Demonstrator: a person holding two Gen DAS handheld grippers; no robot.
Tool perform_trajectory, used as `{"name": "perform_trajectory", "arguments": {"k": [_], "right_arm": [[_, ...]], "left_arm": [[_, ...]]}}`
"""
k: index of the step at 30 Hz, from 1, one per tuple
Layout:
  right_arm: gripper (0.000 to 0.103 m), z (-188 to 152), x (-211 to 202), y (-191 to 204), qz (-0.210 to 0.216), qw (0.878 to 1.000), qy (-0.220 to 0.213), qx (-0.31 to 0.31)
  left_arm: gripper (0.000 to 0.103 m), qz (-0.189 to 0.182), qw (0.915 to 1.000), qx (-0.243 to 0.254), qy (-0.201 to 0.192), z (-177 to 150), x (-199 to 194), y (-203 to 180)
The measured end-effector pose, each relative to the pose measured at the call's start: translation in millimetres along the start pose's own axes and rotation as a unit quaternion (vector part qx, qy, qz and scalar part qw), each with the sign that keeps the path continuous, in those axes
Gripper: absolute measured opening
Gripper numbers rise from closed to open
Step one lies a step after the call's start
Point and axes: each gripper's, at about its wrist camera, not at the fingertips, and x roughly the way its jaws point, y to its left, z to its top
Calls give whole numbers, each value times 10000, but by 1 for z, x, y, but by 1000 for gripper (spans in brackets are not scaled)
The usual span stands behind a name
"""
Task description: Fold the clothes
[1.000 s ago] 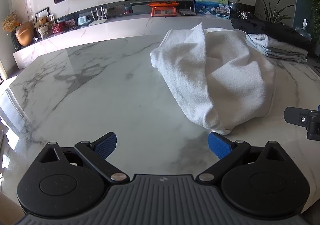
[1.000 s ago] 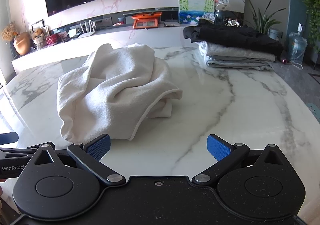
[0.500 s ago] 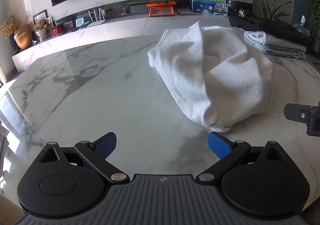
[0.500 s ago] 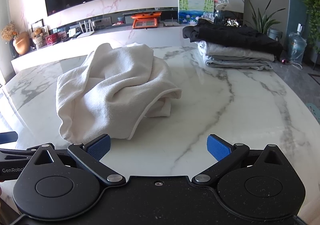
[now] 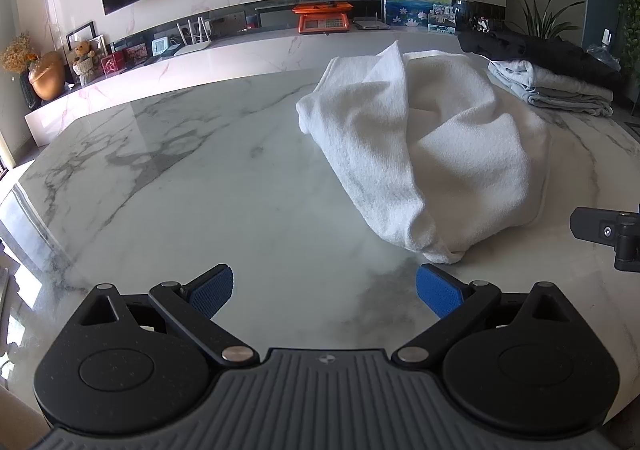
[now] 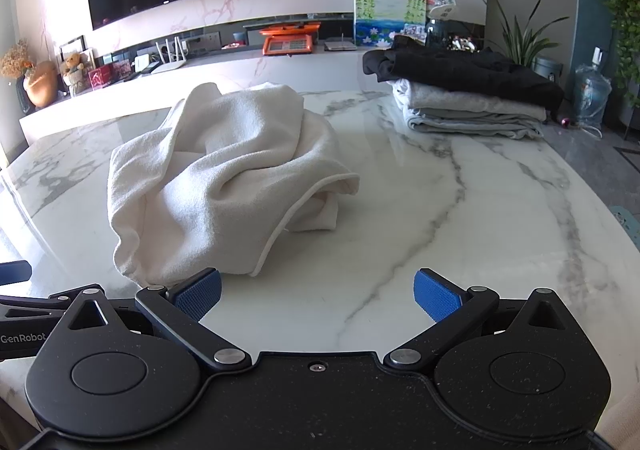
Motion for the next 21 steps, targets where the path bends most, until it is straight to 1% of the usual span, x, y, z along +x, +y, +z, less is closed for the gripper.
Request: {"name": "perform_trajectory", "arguments": {"k": [21], "right_arm": [[102, 0, 3, -4, -50, 10000, 14, 31]], "left_arm": [[99, -123, 9999, 94, -45, 0, 3, -4]]}}
